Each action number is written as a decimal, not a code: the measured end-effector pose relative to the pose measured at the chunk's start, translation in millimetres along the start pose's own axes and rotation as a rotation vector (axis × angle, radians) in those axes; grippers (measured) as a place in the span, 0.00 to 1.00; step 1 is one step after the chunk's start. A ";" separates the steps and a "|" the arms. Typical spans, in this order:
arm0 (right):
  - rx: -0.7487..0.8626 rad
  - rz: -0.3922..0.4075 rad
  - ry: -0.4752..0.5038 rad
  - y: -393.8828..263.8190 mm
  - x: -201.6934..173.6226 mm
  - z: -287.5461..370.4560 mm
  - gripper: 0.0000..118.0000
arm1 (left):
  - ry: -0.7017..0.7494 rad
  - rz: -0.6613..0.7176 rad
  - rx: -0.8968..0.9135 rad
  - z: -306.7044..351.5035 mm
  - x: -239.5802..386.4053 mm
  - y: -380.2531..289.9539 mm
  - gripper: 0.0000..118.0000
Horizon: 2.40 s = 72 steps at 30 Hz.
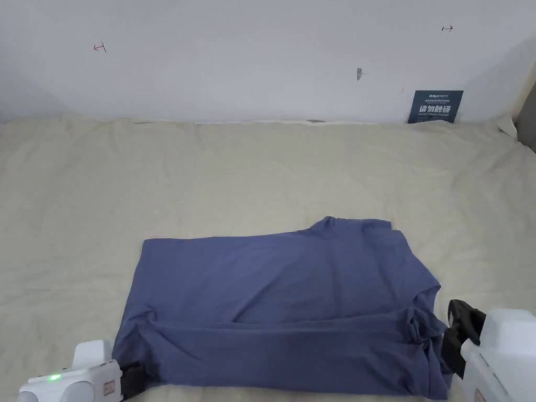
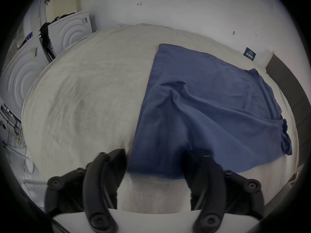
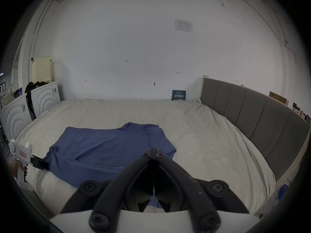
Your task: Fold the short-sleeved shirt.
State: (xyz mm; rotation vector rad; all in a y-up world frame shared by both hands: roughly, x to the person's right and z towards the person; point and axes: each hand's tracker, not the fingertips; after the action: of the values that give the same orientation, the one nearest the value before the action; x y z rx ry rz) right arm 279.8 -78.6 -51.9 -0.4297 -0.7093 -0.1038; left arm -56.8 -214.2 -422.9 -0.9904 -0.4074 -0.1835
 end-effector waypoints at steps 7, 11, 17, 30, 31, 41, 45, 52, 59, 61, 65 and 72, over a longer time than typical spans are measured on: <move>-0.084 -0.025 -0.008 -15.2 12.9 -23.0 0.05 | -0.050 -0.052 0.061 18.8 7.8 -0.5 0.08; -0.266 -0.037 -0.049 -40.4 25.2 -65.1 0.58 | -0.052 -0.060 0.100 33.4 8.5 4.6 0.07; -0.496 -0.002 -0.038 -95.5 23.0 -118.6 0.84 | -0.078 -0.070 0.130 46.7 8.2 10.1 0.07; -0.419 -0.069 0.065 -90.3 33.9 -74.0 0.11 | -0.095 0.012 0.127 60.3 -8.2 -4.2 0.07; -0.405 -0.084 0.072 -89.1 36.0 -64.9 0.11 | -0.094 0.019 0.127 63.4 -9.1 -6.0 0.07; -0.473 -0.175 0.107 -138.5 49.5 3.9 0.11 | -0.076 0.029 0.045 78.9 -44.9 -62.9 0.07; -0.572 -0.194 0.082 -176.0 49.3 1.0 0.11 | -0.060 0.027 -0.018 69.9 -46.6 -87.7 0.07; -0.551 -0.219 0.066 -162.6 47.8 7.3 0.30 | 0.019 0.010 -0.030 70.8 -28.2 -82.0 0.39; -0.208 -0.110 0.037 -64.7 34.0 41.4 0.83 | -0.085 0.054 0.270 153.2 -5.9 -39.3 0.90; -0.064 -0.077 0.040 -29.6 25.6 56.3 0.83 | -0.088 0.041 0.441 188.2 10.2 -25.6 0.90; 0.149 -0.023 0.032 16.6 9.5 78.9 0.83 | -0.075 0.014 0.719 239.6 40.3 -8.9 0.90; 0.273 0.011 0.036 39.5 -11.4 93.9 0.56 | -0.069 -0.048 0.934 267.7 73.3 -8.5 0.73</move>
State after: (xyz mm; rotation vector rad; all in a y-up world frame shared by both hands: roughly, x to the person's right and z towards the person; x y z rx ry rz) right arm 223.4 -4.2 -9.6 -0.1697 -0.6742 -0.0030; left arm -59.7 8.6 -257.3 -0.0676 -0.5085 0.0108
